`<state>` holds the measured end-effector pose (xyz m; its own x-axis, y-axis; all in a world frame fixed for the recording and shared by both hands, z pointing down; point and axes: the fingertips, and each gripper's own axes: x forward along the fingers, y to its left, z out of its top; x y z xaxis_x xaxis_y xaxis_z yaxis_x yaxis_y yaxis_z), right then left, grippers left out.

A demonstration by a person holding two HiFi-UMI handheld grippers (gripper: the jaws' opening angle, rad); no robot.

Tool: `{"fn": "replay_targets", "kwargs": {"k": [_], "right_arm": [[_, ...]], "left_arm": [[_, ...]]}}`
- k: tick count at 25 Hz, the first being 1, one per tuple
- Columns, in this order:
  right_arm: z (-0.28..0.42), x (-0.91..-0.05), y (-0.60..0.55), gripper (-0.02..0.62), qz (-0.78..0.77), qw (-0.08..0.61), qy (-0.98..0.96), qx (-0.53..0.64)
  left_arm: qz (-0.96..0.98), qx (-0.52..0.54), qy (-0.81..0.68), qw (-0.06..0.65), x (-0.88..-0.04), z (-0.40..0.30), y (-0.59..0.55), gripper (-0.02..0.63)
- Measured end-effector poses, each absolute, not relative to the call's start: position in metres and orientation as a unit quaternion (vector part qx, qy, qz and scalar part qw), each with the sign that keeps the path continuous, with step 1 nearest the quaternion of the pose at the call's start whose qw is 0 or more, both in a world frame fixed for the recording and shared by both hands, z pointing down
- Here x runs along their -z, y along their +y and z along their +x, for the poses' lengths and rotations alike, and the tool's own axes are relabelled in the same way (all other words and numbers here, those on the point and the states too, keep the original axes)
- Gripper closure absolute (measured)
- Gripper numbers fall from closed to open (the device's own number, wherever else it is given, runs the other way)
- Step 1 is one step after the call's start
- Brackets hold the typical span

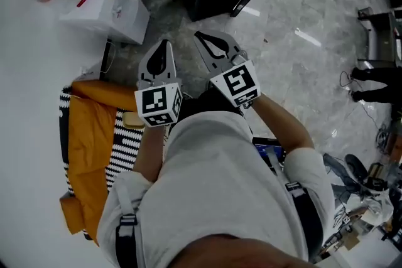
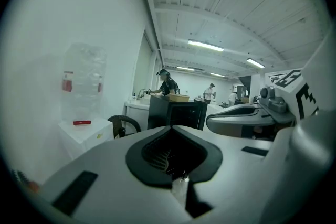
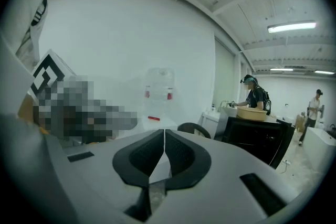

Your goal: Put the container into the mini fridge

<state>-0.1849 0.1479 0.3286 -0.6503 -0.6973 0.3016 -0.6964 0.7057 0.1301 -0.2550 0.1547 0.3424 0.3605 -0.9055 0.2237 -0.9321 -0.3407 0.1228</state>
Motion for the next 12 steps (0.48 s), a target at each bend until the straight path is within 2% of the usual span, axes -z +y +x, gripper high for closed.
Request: {"fn": "replay_targets", "kwargs": {"k": [5, 12], "right_arm": [[-0.173, -0.323, 0.135, 0.555, 0.38, 0.18, -0.907, 0.011], [-0.162, -0.322, 0.089, 0.555, 0.36, 0.189, -0.914, 0.009]], "left_arm": [[0.837, -0.048, -0.529, 0.129, -0.335, -0.232, 0.141, 0.594], [0.838, -0.063, -0.531, 0.11, -0.338, -0.219, 0.097, 0.594]]}}
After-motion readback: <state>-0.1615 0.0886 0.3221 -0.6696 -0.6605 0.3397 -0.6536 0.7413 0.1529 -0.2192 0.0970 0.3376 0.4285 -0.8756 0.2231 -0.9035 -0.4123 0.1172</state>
